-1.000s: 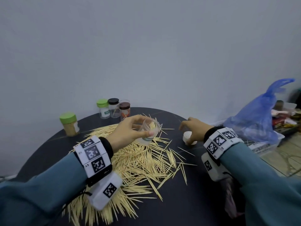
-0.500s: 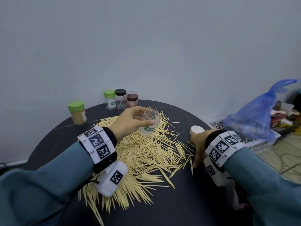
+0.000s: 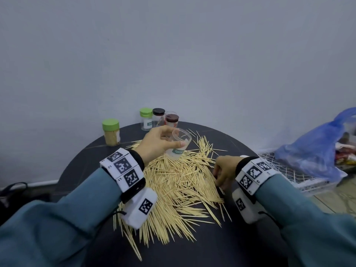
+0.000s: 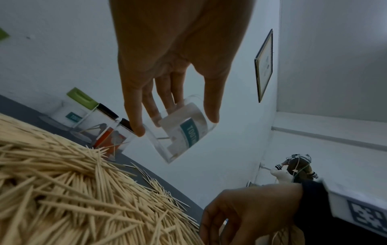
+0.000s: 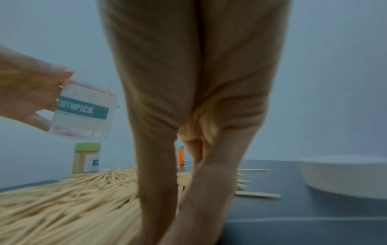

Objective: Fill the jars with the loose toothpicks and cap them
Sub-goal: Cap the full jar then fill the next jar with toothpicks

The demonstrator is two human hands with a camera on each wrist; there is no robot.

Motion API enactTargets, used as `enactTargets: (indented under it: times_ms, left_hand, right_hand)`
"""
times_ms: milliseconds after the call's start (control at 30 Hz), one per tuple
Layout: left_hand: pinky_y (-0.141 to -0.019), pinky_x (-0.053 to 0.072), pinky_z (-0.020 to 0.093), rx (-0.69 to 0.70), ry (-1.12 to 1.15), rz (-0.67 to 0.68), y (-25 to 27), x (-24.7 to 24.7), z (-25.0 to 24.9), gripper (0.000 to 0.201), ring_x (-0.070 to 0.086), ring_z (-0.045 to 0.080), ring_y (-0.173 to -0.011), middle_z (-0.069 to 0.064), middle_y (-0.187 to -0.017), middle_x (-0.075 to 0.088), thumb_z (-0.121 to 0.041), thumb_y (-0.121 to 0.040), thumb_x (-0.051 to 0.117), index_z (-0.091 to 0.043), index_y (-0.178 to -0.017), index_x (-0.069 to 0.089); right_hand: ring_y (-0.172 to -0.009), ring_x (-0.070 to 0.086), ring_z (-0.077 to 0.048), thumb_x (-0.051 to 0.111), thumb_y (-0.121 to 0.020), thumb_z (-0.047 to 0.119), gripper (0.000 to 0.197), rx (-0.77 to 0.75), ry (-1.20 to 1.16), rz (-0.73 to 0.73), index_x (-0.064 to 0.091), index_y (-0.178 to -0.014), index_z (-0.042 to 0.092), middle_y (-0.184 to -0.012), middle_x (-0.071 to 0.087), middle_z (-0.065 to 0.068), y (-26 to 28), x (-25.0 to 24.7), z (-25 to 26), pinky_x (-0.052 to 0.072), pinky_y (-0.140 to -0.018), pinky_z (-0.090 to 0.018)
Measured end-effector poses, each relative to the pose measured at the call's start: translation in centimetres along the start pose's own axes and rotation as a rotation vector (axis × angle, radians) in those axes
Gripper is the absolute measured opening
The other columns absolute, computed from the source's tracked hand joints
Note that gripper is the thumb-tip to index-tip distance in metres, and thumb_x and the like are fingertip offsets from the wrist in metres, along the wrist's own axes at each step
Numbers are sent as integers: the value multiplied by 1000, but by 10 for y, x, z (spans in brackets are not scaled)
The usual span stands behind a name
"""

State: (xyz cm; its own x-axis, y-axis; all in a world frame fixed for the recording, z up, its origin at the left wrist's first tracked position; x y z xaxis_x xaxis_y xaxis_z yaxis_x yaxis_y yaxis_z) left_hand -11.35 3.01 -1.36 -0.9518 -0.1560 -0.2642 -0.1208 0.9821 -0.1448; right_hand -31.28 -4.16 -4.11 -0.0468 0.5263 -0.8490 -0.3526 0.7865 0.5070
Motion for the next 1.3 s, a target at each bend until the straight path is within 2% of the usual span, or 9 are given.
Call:
enactTargets:
  times_ms: [267, 467, 667, 767, 900, 1000, 1100, 1200, 1300]
  left_hand:
    - [-75, 44, 25, -22, -16, -49, -6, -11, 5, 54, 57, 17, -108, 3, -118, 64, -22, -76, 76, -16, -126, 57]
    - [-77, 44, 26, -25, -28, -43, -9, -8, 8, 53, 57, 14, -103, 0, -113, 63, -24, -75, 76, -15, -124, 58]
    - [-59, 41, 11, -14, -45, -2, -11, 1, 11, 43, 58, 5, -91, -6, -106, 63, -21, -77, 76, -19, -116, 60]
    - [-65, 42, 17, -17, -35, 4, -12, 4, 12, 41, 58, 11, -96, -3, -110, 64, -20, -75, 77, -22, -113, 60]
    - [-77, 44, 25, -25, -42, 9, -14, 4, 15, 44, 59, 16, -105, -4, -112, 64, -23, -74, 78, -23, -115, 61]
    - [-83, 45, 28, -32, -43, 6, -15, 3, 16, 46, 59, 17, -108, -3, -112, 64, -24, -74, 78, -22, -116, 60]
    - [-81, 45, 26, -35, -35, 14, -16, 4, 17, 45, 59, 17, -107, -3, -112, 64, -22, -75, 77, -21, -117, 60]
    - [-81, 45, 26, -39, -39, 25, -16, 5, 17, 47, 59, 16, -106, -1, -115, 63, -21, -75, 76, -18, -120, 60]
    - [-81, 46, 27, -40, -35, 31, -17, 5, 19, 48, 59, 17, -105, -1, -118, 63, -21, -75, 77, -18, -120, 60]
  right_hand:
    - [-42, 56, -5, 57, -92, 24, 27, -48, -145, -145, 62, -97, -3, -74, 68, -8, -11, -4, 34, 55, -64, -28]
    - [-68, 54, -16, 67, -82, 38, 34, -15, 44, -39, 51, -76, 10, -78, 58, -3, -2, -4, 43, 48, -67, -27]
    - [-75, 55, -16, 60, -89, 26, 42, -19, 84, -77, 49, -122, 2, -95, 56, -6, -4, 3, 56, 44, -60, -23]
    - [-110, 56, -23, 53, -93, 21, 37, -30, 171, -108, 48, -125, 3, -122, 56, -10, -7, 5, 63, 46, -82, -28]
    - [-120, 51, -24, 44, -98, 20, 37, -42, 199, -86, 46, -129, 1, -132, 52, -12, -5, 1, 66, 42, -94, -28]
    - [-101, 58, -22, 43, -98, 20, 29, -63, 128, -21, 54, -119, 3, -119, 59, -11, -6, -6, 58, 46, -88, -28]
    - [-66, 54, -13, 44, -97, 12, 19, -69, -229, 75, 51, -79, 11, -77, 55, -4, -18, -8, 46, 47, -62, -22]
    - [-56, 47, -15, 38, -99, 5, 21, -14, -678, 184, 45, -79, 4, -65, 48, -7, -22, -7, 37, 46, -55, -28]
    - [-48, 42, -9, 33, -100, 4, 27, -71, -736, 257, 47, -77, 6, -61, 42, -3, -28, -4, 32, 43, -45, -19]
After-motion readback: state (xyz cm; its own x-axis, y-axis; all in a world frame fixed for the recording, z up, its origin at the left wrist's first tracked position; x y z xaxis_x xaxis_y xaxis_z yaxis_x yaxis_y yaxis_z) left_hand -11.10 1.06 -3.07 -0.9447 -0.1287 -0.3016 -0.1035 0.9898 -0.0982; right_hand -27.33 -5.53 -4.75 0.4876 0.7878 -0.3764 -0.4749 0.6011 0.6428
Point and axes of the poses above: each hand's wrist, its own y-axis away from the middle knuckle, its own x-axis out of the palm, z = x × y, the point moved 2 cm from there along -y, towards the middle knuckle
